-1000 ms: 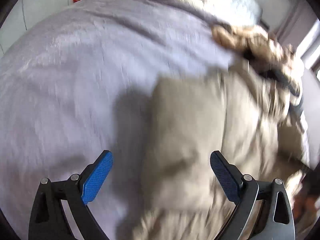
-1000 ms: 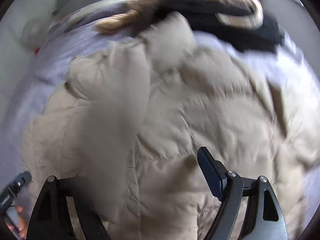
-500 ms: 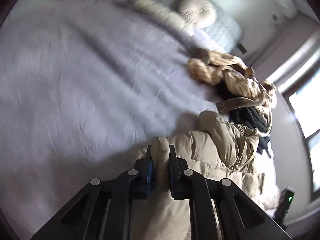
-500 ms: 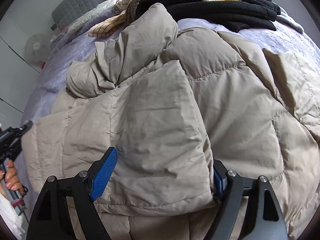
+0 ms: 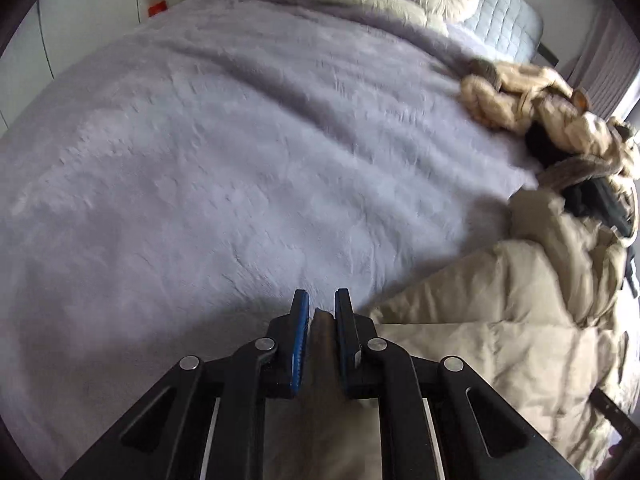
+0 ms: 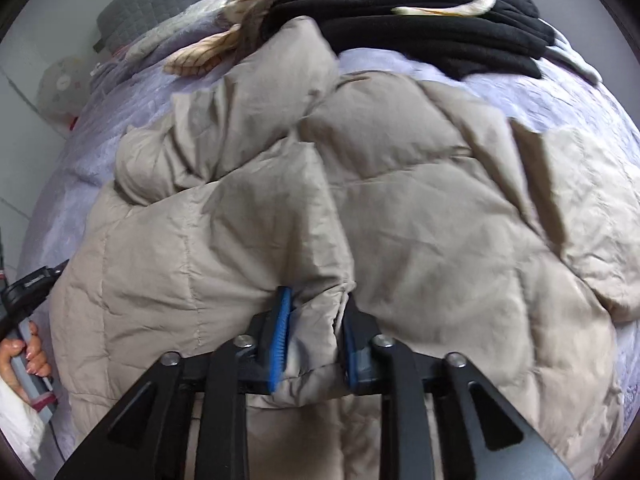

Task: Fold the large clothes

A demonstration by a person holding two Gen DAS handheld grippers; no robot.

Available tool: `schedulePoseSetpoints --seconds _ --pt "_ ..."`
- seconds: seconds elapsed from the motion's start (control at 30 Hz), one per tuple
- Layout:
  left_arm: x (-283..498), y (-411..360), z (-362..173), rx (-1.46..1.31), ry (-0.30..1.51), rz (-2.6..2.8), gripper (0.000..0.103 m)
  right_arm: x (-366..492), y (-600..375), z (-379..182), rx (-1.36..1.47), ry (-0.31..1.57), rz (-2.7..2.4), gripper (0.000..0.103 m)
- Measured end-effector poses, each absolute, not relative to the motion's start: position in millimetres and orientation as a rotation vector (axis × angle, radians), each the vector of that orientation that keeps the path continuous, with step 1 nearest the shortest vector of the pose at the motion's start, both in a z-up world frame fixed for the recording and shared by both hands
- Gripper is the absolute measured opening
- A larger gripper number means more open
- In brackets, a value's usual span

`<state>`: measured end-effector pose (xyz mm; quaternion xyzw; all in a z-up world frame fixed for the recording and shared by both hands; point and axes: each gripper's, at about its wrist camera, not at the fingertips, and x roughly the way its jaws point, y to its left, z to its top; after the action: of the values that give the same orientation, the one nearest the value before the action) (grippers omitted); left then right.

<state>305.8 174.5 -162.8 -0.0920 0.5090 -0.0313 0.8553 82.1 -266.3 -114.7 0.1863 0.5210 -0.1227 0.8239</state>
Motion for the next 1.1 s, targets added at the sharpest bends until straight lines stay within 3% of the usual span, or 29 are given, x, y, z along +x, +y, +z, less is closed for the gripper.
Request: schedulePoseSetpoints --seconds 0.03,0.13,0.27,0.4,0.5,0.6,0.87,1.1 --pt "301.3 179.3 -150.3 -0.191 1.053 -0.06 0.015 75.4 -272.1 -111.3 0.404 1.102 -0.278 0.053" --pt "280.0 193.0 -123.3 -0.195 1.021 -0.078 0.015 57.0 -286.8 -97.1 0.442 1.069 -0.314 0.053" --pt "243.2 188.8 -111.7 -0.19 1.046 -0.161 0.015 47.9 -275.9 -76.1 0.419 0.998 -0.21 0.037" --pt "210.4 148.1 -139.5 -0.065 1.108 -0.215 0.015 60.0 -247.0 -86.5 0.347 1.032 -0.1 0.035" --pt "207.4 131.0 -180.6 -0.002 1.162 -0.166 0.015 68.5 -244.6 -127.9 0.291 1.154 -0.169 0.034" --pt "208.1 125.3 -192.4 0.008 1.143 -0.148 0.015 59.0 -254.8 -137.1 0.324 1.119 -0.16 0.034" --pt "204.4 131.2 -165.0 0.029 1.172 -0.1 0.015 31.4 -271.7 -118.7 0.326 1.13 -0.265 0.034" --pt "176.4 125.6 -132.6 0.05 1.159 -0.118 0.015 -18.5 -281.0 -98.0 0.46 1.124 -0.245 0.046"
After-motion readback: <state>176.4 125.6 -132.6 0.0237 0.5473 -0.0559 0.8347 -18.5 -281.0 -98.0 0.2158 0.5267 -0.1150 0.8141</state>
